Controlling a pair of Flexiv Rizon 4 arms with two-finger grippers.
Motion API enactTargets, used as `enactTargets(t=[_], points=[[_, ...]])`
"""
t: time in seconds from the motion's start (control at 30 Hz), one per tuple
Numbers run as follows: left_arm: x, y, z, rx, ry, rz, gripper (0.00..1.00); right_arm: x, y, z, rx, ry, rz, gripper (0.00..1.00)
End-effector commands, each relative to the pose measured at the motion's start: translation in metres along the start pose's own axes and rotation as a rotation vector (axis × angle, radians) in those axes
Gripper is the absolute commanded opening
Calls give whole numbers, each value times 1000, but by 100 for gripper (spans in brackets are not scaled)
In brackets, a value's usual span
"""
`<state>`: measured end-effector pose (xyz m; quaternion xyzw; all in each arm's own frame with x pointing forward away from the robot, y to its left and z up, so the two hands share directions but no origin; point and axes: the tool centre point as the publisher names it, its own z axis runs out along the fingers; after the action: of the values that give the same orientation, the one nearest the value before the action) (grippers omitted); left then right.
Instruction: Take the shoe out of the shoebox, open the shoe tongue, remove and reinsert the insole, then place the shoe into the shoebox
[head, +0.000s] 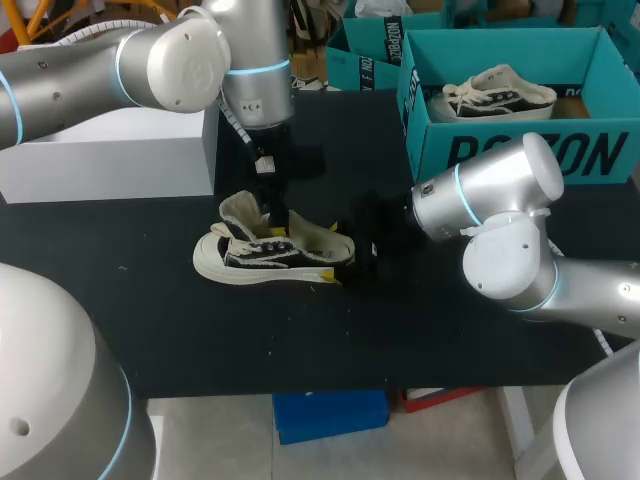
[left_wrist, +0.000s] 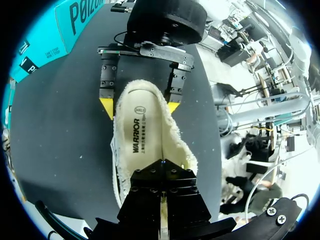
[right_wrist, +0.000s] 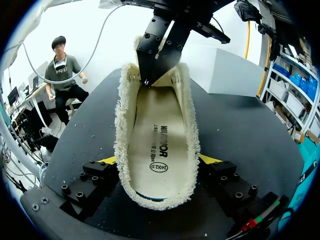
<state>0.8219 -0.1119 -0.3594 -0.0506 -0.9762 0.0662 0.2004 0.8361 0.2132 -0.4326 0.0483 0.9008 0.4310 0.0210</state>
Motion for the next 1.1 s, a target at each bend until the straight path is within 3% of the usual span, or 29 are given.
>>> enactTargets(t=[0.03, 1.1], points=[[-2, 0, 7, 5, 9, 5, 0, -1, 0, 0, 0, 1, 1, 0], [5, 1, 35, -7, 44, 6, 0, -1, 0, 0, 0, 1, 1, 0]])
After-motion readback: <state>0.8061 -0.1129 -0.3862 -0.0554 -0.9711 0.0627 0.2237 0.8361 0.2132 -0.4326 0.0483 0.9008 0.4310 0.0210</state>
